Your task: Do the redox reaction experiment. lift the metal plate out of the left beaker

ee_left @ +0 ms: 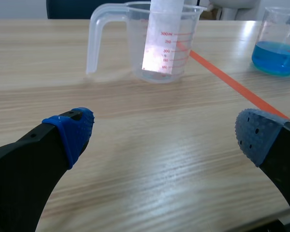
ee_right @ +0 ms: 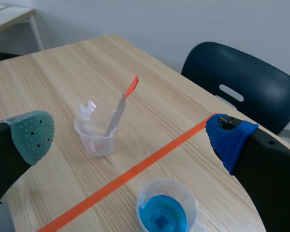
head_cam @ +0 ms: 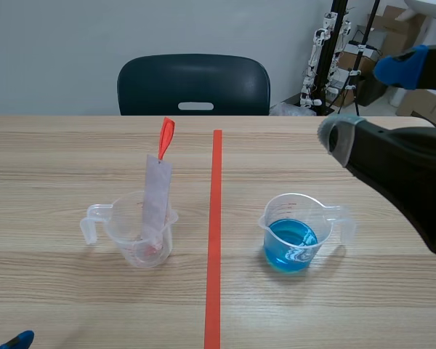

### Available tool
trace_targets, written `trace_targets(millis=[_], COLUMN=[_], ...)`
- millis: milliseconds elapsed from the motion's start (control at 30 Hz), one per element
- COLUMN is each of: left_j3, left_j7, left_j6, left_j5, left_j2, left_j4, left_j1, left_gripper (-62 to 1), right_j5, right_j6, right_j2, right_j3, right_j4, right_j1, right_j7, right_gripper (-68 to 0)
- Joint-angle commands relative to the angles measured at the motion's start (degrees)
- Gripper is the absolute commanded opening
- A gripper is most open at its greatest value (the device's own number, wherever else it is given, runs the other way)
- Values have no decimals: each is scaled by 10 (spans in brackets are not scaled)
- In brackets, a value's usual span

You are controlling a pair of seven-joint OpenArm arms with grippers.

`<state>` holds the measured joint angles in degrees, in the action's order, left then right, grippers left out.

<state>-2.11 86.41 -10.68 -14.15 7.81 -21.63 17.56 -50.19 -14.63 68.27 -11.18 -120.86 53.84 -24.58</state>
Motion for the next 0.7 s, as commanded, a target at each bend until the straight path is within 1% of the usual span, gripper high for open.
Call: trace_targets(millis=[0, 100, 200, 300, 333, 433, 500, 600, 667], left_j3=[-2, -2, -2, -2, -2, -2, -2, -2, -2], left_j7=[26, 26, 26, 26, 26, 26, 26, 26, 26], left_j6=[0, 0, 0, 0, 0, 0, 7, 7, 7], left_j5=[2, 2, 2, 2, 2, 2, 1, 2, 2], left_j2=[3, 3, 3, 3, 3, 3, 5, 9, 10], left_j4=[-21, -46, -68, -85, -89, -103, -108, -108, -108], left_j1=[0, 1, 6, 10, 12, 17, 18, 18, 18], left_gripper=[10, 10, 10, 10, 10, 10, 10, 10, 10], right_j5=[-4, 2, 12, 11, 11, 11, 11, 11, 11], right_j6=[1, 1, 8, 29, 31, 31, 31, 31, 31], right_j2=[0, -1, -1, -7, -14, -46, -65, -80, -96], right_j3=[9, 26, 52, 91, 106, 153, 186, 237, 264], right_j4=[5, 12, 15, 23, 29, 56, 74, 92, 100], right_j1=[-7, -11, -44, -103, -125, -196, -238, -288, -318], right_j7=[-21, -49, -47, -14, -3, 28, 45, 57, 75], right_gripper=[4, 4, 4, 4, 4, 4, 4, 4, 4])
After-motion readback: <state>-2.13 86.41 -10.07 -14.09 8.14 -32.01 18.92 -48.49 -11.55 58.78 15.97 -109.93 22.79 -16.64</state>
